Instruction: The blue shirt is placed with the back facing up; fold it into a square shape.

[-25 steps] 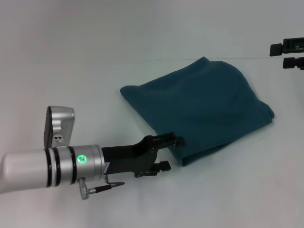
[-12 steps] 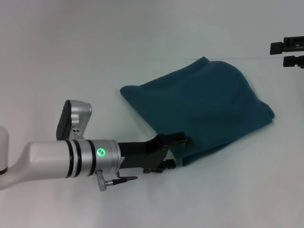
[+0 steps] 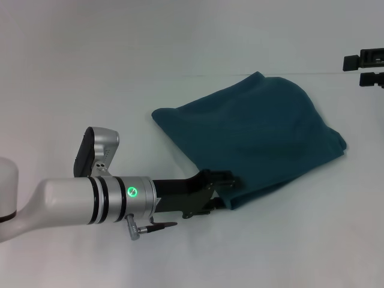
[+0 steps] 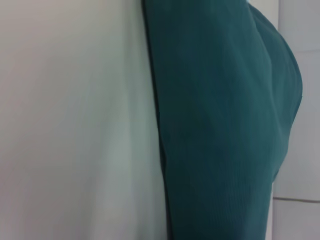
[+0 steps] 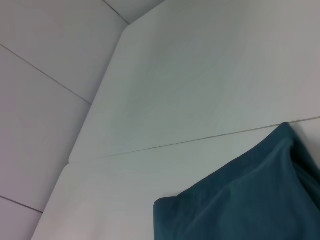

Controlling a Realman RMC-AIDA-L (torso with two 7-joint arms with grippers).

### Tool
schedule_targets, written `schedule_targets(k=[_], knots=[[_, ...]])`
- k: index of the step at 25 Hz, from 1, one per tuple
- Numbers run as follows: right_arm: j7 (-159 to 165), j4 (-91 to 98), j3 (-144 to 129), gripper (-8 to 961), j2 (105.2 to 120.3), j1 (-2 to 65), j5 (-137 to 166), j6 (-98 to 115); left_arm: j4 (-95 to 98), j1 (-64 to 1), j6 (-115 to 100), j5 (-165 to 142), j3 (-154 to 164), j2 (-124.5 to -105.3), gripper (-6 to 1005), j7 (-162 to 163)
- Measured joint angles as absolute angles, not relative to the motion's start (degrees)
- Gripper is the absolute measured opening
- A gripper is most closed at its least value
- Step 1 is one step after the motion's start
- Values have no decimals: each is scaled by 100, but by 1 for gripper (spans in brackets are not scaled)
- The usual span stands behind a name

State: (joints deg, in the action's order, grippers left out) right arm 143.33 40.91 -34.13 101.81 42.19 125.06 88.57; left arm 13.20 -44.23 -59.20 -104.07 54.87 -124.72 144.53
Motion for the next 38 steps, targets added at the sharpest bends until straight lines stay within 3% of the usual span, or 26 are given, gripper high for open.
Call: schedule_targets(k=[10,21,32,38], knots=[[14300,4096,-3395,830,10177,4218,12506,8863,1188,-4444,-5929,-10380,5536,-12471,435,14377],[14317,4092,-3392,827,10180,4219,12507,8884,1182,-4345,-5999,-10379,5509,-12471,31,14250],[14370,4087,-3423,824,10177,4236,12518,8942,1825,-3796,-6630,-10445,5507,-12379,30,14193],[14407,4076,-3428,823,10196,4237,12518,8962,2373,-3413,-6986,-10644,5451,-12066,31,14419]])
